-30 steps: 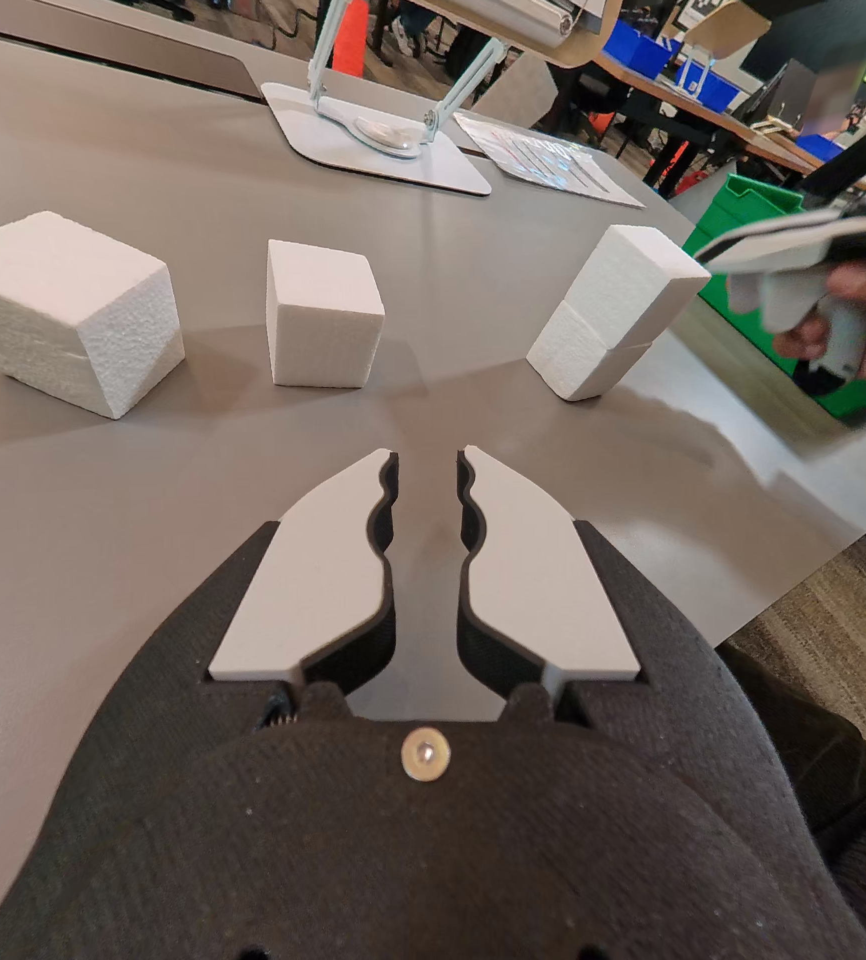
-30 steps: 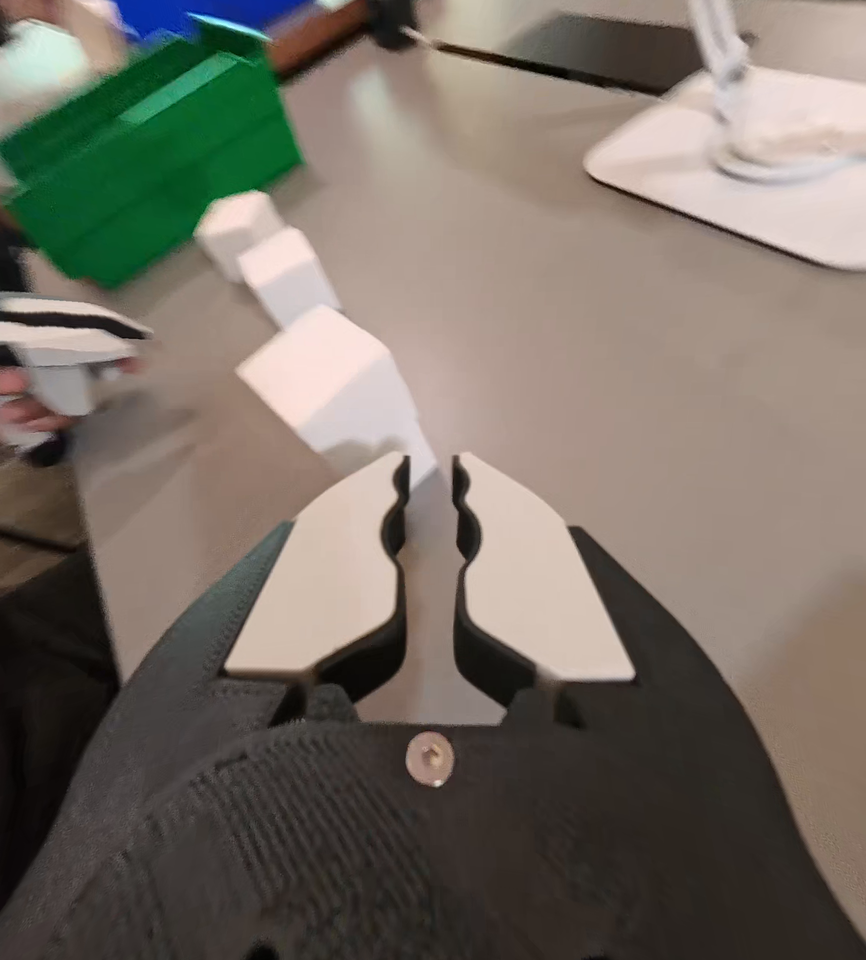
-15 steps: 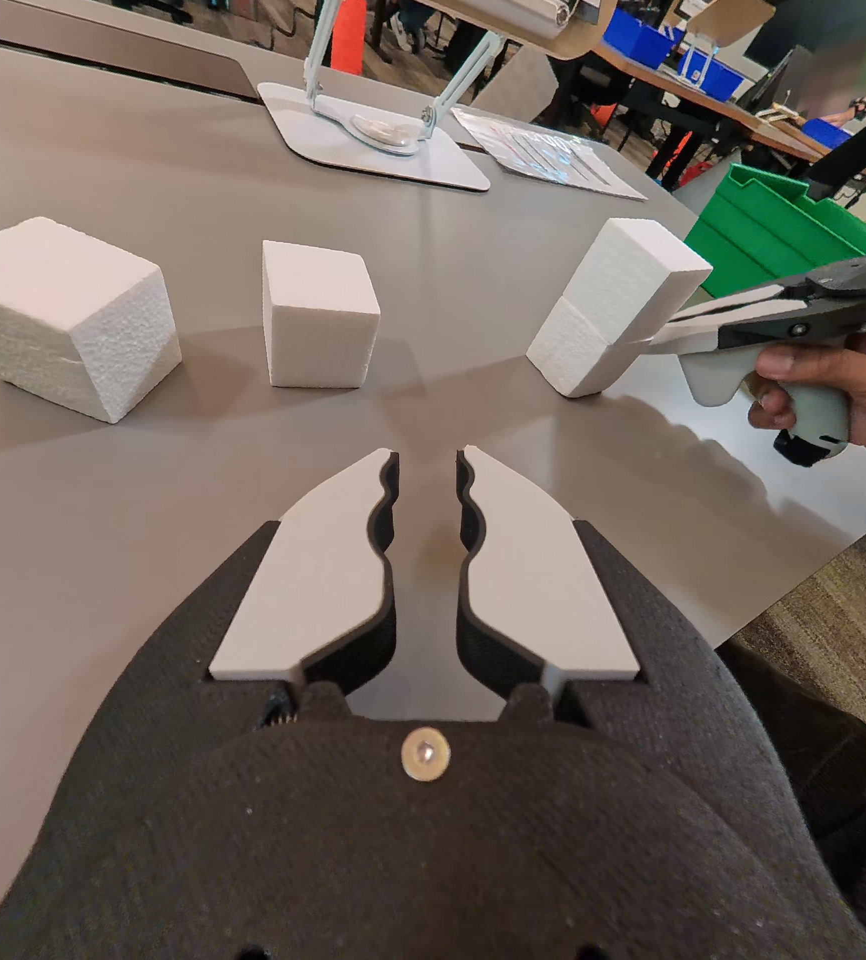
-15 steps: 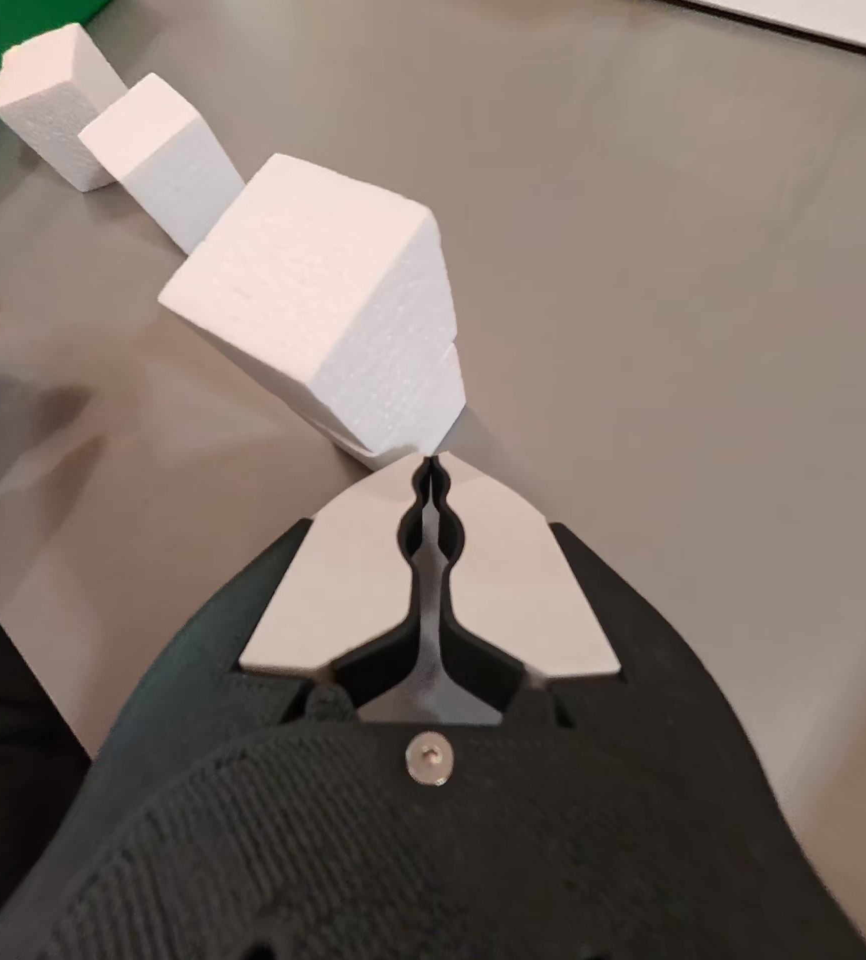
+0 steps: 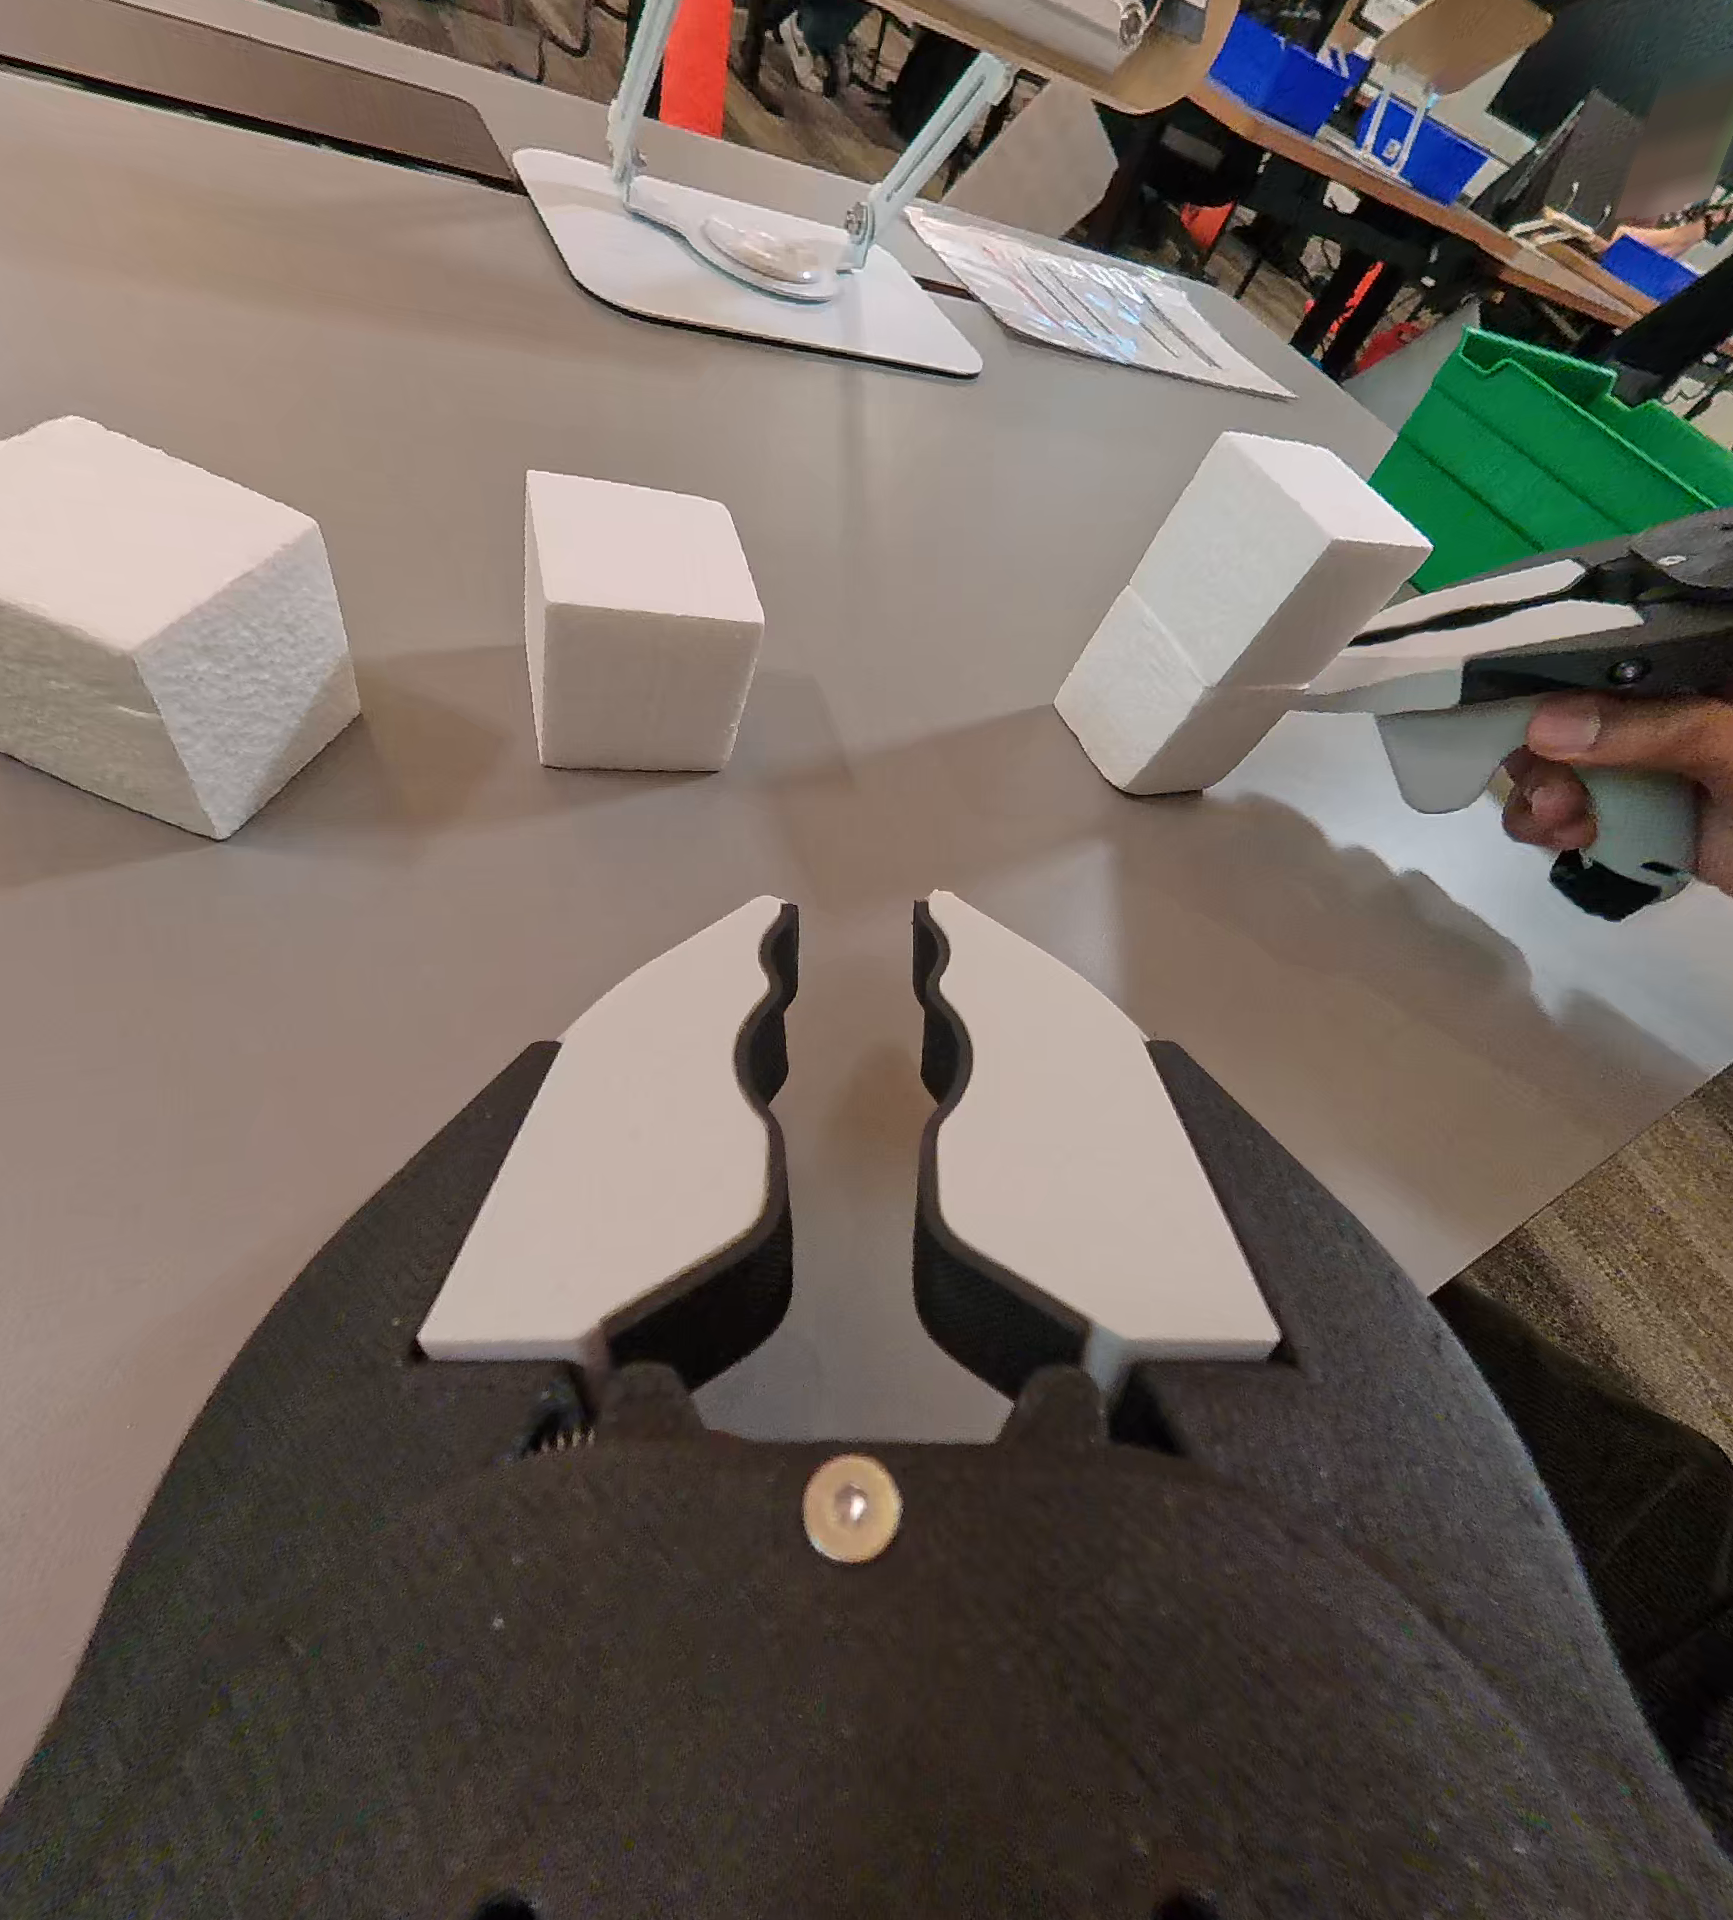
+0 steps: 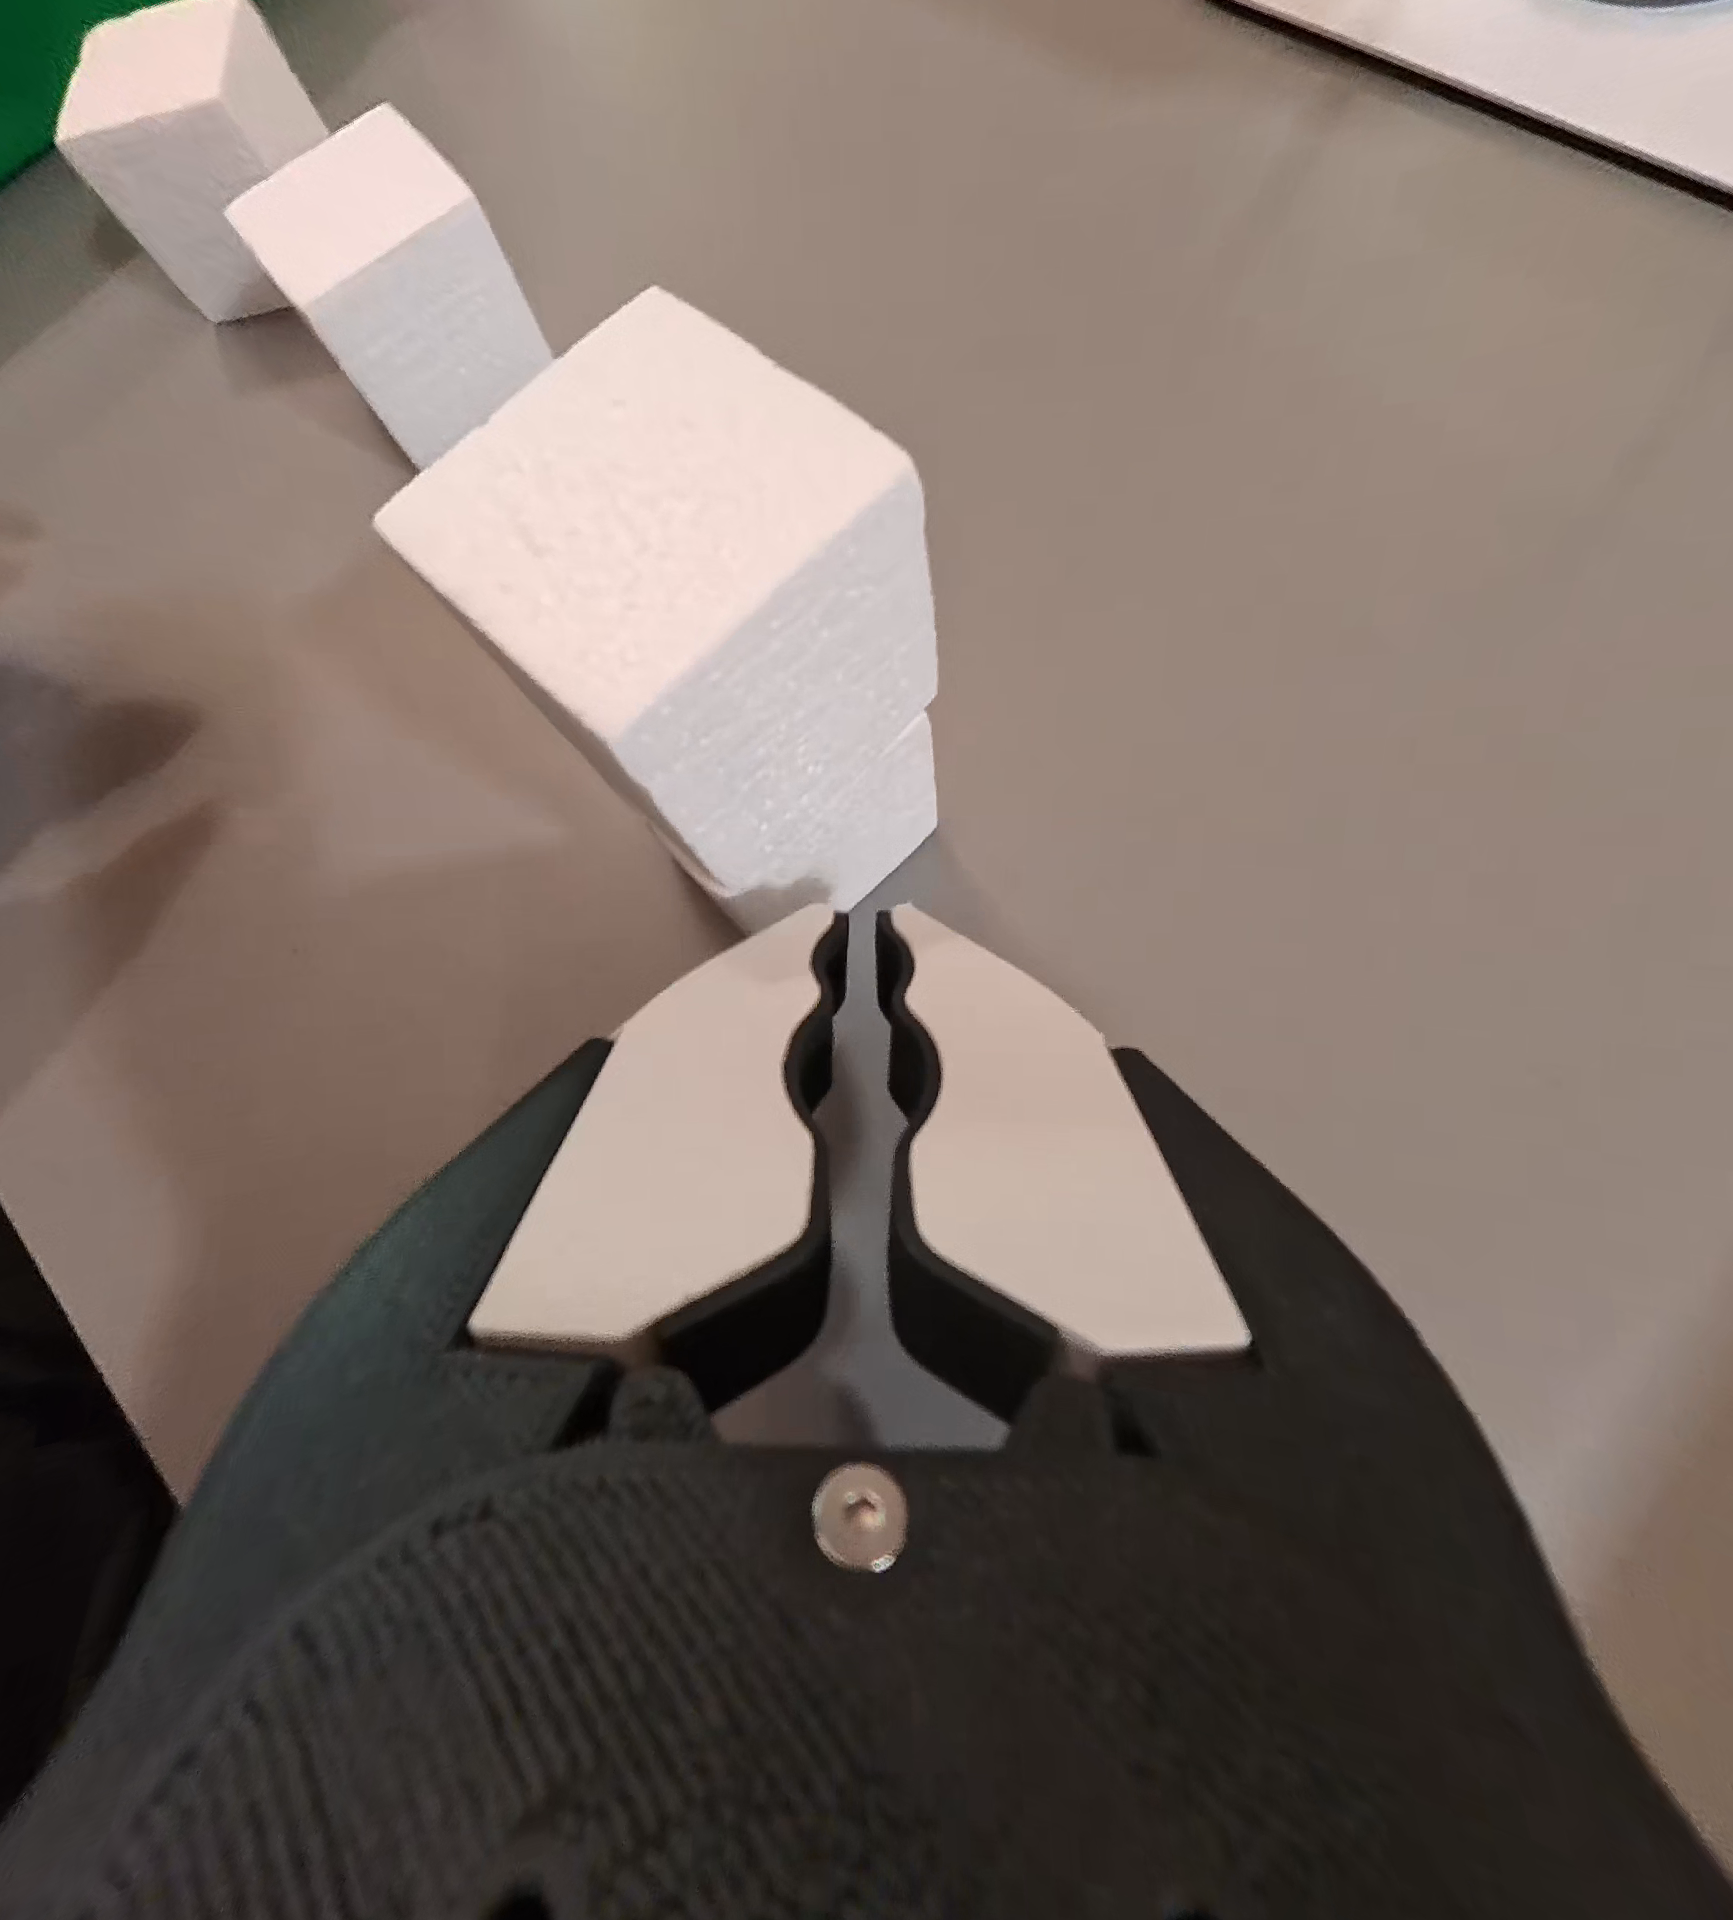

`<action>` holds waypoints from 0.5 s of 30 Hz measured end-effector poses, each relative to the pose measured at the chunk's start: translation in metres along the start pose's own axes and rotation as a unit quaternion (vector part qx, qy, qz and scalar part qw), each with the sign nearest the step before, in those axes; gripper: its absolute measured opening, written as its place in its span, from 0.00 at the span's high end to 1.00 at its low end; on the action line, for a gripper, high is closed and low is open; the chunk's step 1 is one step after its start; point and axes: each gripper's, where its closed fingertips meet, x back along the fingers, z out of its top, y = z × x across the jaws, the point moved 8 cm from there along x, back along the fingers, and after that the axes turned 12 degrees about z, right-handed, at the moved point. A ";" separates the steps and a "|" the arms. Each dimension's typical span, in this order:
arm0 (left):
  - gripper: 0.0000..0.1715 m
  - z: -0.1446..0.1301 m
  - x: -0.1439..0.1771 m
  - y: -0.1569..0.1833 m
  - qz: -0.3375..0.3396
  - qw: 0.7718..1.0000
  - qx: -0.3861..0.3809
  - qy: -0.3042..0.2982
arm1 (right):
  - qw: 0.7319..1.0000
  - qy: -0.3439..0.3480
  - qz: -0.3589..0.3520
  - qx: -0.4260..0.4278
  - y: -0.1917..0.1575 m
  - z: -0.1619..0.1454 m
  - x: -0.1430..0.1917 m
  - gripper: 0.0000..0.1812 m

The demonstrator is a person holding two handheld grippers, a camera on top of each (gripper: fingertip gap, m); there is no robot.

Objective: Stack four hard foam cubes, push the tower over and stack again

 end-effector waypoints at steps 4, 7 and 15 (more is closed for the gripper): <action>0.87 0.000 0.000 0.000 -0.001 1.000 0.001 0.000 | 0.998 -0.029 0.030 0.040 -0.004 -0.003 0.002 1.00; 0.87 0.000 0.000 0.000 -0.001 1.000 0.002 -0.001 | 0.997 -0.037 0.030 0.064 -0.009 -0.003 -0.001 0.97; 0.87 0.000 0.000 0.000 0.000 1.000 0.001 0.000 | 0.985 -0.049 -0.016 0.162 -0.017 -0.002 -0.003 0.87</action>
